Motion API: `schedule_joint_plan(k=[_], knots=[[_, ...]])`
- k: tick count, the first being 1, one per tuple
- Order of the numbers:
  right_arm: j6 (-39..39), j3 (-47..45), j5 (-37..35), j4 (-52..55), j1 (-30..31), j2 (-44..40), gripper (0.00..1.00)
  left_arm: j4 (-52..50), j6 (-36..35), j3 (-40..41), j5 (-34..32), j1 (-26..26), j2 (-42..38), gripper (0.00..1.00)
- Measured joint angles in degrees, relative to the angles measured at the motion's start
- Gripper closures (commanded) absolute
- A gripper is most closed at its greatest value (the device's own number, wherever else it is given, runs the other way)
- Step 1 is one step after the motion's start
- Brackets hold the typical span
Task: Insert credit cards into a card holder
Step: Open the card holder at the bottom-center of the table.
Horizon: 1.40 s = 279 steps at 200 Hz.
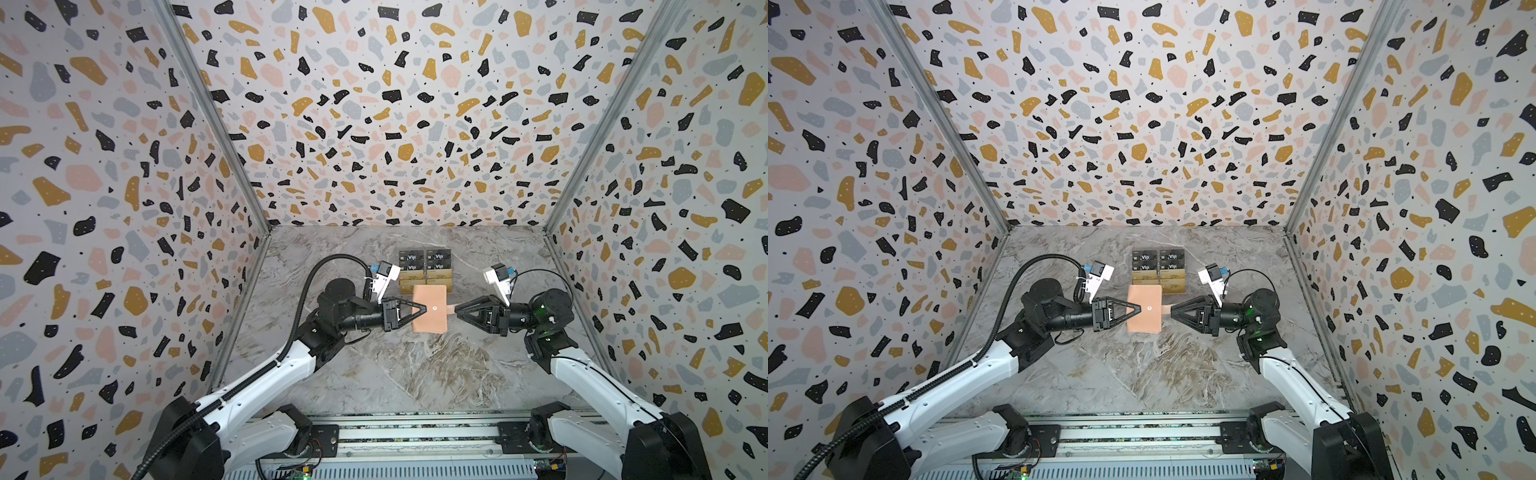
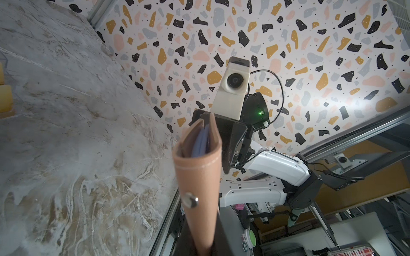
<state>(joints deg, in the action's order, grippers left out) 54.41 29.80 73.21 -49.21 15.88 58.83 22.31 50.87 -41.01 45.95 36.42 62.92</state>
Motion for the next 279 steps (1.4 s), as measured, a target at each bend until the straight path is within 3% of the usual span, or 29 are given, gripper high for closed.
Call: schedule_joint_plan(k=[22,75,115,192,233,279], knots=[[0.07,2.08,0.66,0.28,-0.02,0.07,0.68,-0.37,-0.02,0.72,0.02,0.02,0.02,1.0],[-1.66,6.58,0.96,4.59,-0.79,0.87,0.53,-0.55,-1.16,1.07,0.04,0.02,-0.09,1.0],[-5.99,11.3,1.05,11.34,-0.98,4.13,0.52,-0.44,-1.42,2.16,0.24,0.02,-1.27,1.0],[-2.32,3.69,3.54,1.16,3.69,8.41,0.57,0.48,-1.53,2.16,1.16,0.02,-2.8,1.0],[-5.07,3.72,3.74,2.01,6.25,9.29,0.64,0.5,-1.49,2.16,1.46,0.02,-2.82,1.0],[-5.46,3.72,4.26,0.79,6.34,10.67,0.65,0.52,-1.07,2.34,1.51,0.0,-2.8,1.0]])
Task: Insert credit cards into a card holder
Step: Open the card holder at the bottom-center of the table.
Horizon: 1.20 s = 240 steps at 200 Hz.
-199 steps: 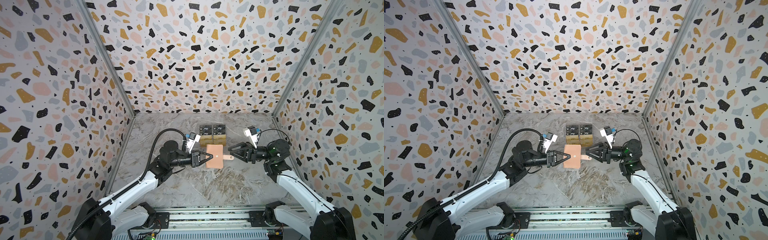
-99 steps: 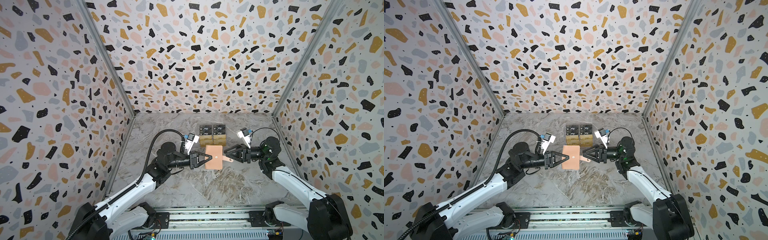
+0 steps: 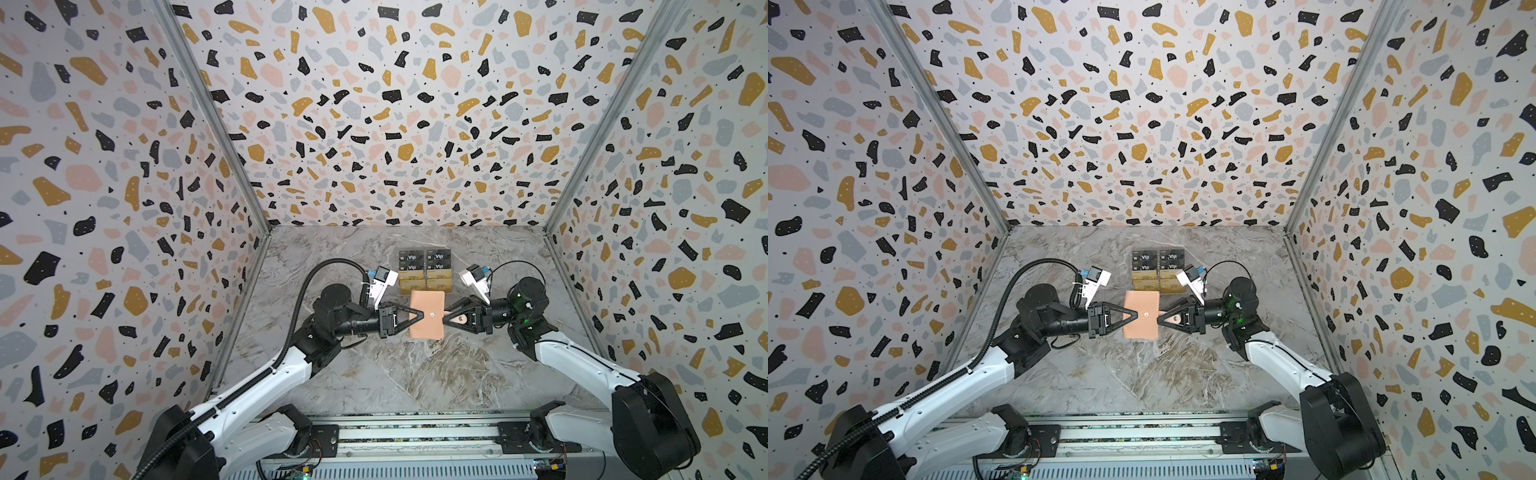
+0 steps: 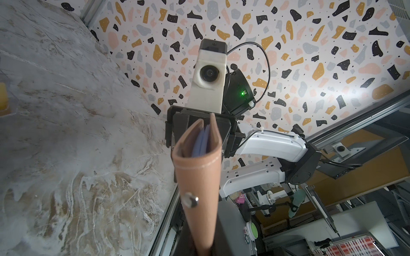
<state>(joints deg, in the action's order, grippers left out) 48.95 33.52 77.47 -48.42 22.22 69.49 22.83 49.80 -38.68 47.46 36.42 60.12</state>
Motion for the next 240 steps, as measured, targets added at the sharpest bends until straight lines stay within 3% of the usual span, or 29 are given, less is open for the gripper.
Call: schedule_joint_plan(k=[85,185,240], knots=[[0.9,0.0,0.79,-2.6,-2.54,0.09,0.68,0.0,0.37,0.07,0.11,0.0,-0.22,1.0],[0.74,0.63,0.74,-4.35,1.62,3.37,0.73,-0.66,0.28,0.07,0.15,0.0,-0.22,1.0],[3.58,0.63,0.74,-8.66,2.93,4.48,0.92,-1.18,-1.18,0.07,-0.02,-0.04,-0.22,1.0]])
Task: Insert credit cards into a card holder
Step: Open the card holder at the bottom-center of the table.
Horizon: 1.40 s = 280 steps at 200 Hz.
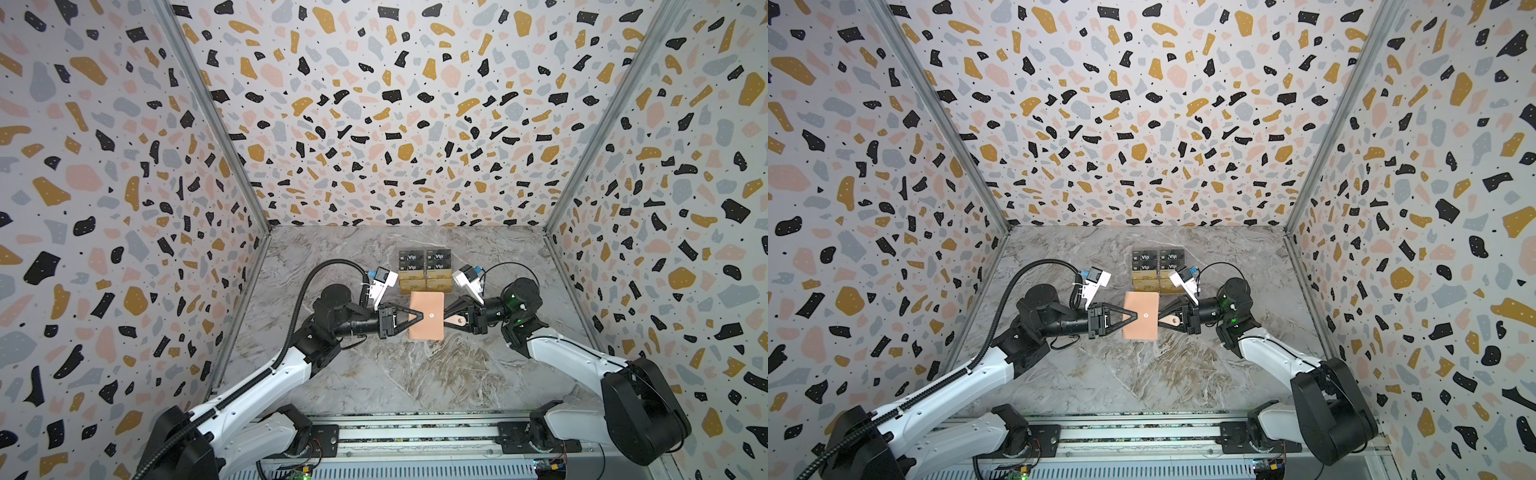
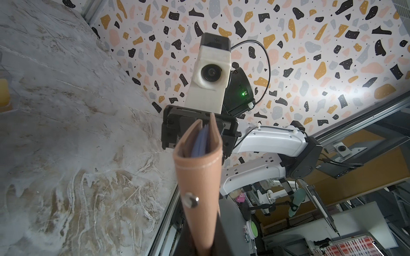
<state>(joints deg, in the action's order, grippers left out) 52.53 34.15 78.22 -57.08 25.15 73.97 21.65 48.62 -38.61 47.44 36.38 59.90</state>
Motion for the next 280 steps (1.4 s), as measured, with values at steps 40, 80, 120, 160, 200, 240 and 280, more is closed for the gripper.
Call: schedule_joint_plan(k=[40,80,120,160,200,240,280], knots=[[0.96,0.0,-0.57,-0.44,0.0,0.39,1.0,-3.91,-2.6,-1.7,-1.81,-0.11,0.04,0.59],[3.5,-0.02,-1.49,-4.13,-0.02,3.41,1.0,-18.21,-5.25,-10.78,-10.91,-1.22,2.54,0.42],[7.39,-0.39,-3.65,-8.44,-0.72,7.08,1.0,-37.42,-6.45,-25.92,-29.83,-1.64,7.13,0.43],[9.99,-0.39,-5.46,-12.63,-0.81,9.73,1.0,-52.04,-6.49,-38.05,-49.83,6.27,10.64,0.43],[13.25,-0.48,-5.79,-18.97,-0.81,13.46,1.0,-60.54,-8.28,-48.09,-64.63,19.43,17.88,0.41],[14.99,-0.48,-5.84,-22.1,-0.81,15.69,1.0,-71.69,-8.48,-62.62,-80.26,31.56,30.32,0.38],[15.67,-0.48,-5.81,-23.12,-0.83,16.0,1.0,-86.51,-5.97,-72.76,-92.78,36.17,42.51,0.36]])
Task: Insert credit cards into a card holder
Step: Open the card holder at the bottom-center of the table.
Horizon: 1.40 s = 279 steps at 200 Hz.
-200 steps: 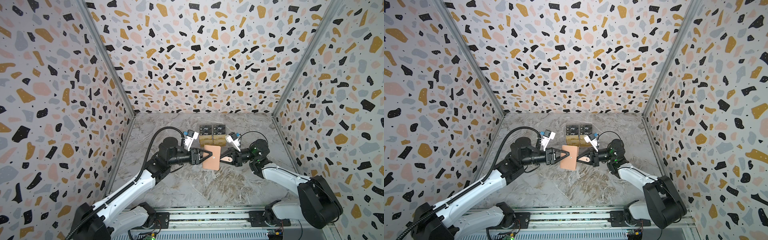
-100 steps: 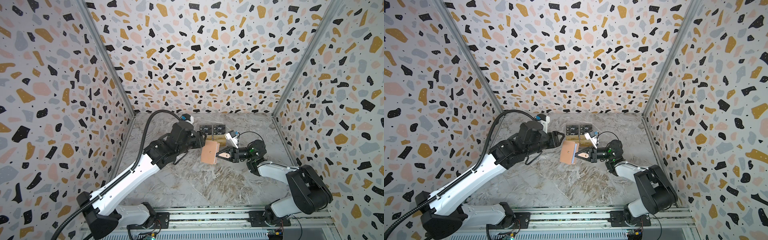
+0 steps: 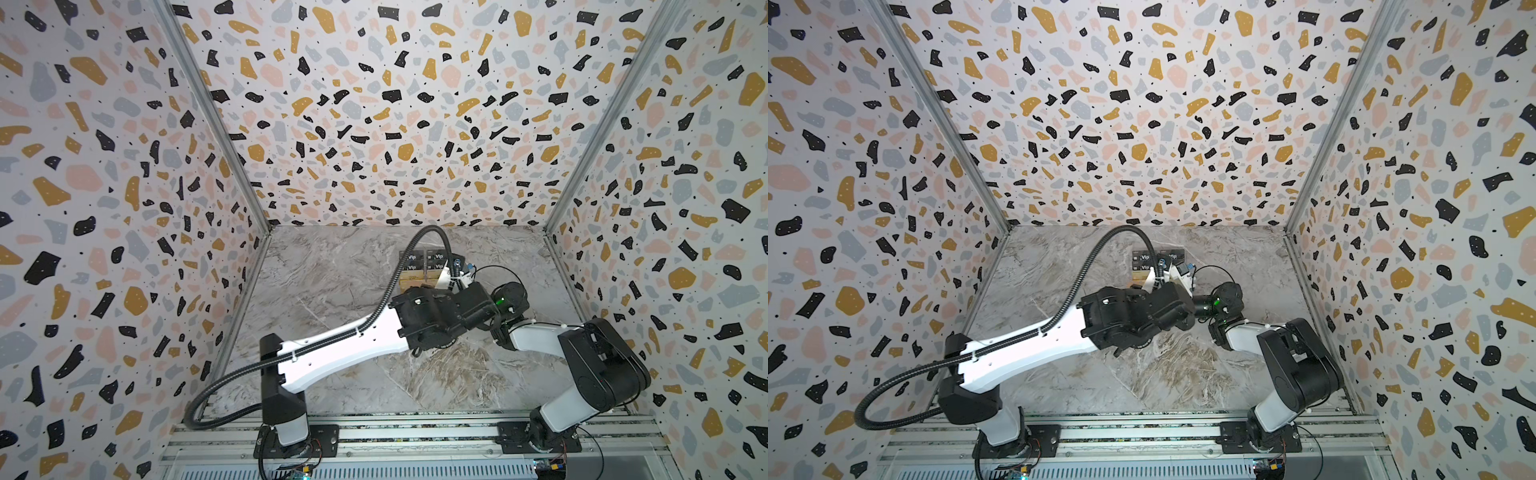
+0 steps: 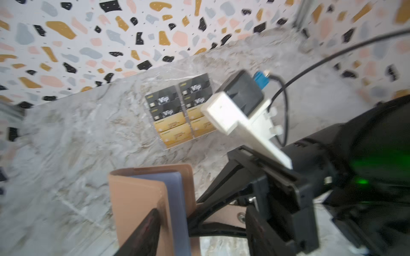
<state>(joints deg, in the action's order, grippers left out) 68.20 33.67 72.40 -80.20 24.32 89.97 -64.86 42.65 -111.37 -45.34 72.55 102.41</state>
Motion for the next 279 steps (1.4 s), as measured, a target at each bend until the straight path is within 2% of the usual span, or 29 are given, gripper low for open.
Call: schedule_joint_plan(k=[26,87,128,157,174,194,236,265,279], knots=[[0.17,0.0,0.0,-0.46,0.0,0.0,1.0,-6.4,1.6,-0.85,-4.92,0.7,3.39,0.36],[0.39,0.0,0.0,-0.87,-0.09,0.02,1.0,-10.6,3.61,0.46,-9.27,0.76,0.02,0.36],[0.59,0.02,0.0,-0.85,-0.09,0.02,1.0,-11.15,4.37,3.72,-10.03,0.74,-1.64,0.5],[0.61,0.02,0.07,-0.85,-0.26,0.02,1.0,-9.7,4.13,7.5,-8.28,0.35,-3.65,0.68],[0.68,0.02,0.2,-0.83,-0.35,0.02,1.0,-6.43,2.8,11.17,-5.38,-0.46,-6.29,0.86],[0.68,0.02,0.57,-0.7,-0.57,0.02,1.0,-1.29,0.94,15.52,-0.63,-2.89,-10.21,0.95],[-0.98,-0.02,1.9,2.47,-2.54,0.0,1.0,14.05,-1.86,29.79,12.76,-12.57,-21.97,1.0],[-8.04,-0.02,2.16,13.73,-3.06,-0.85,1.0,26.12,-3.17,40.85,25.18,-18.58,-28.87,1.0],[-11.67,0.0,2.16,19.41,-3.19,-1.66,0.96,30.56,-3.5,44.76,30.25,-20.46,-30.12,1.0]])
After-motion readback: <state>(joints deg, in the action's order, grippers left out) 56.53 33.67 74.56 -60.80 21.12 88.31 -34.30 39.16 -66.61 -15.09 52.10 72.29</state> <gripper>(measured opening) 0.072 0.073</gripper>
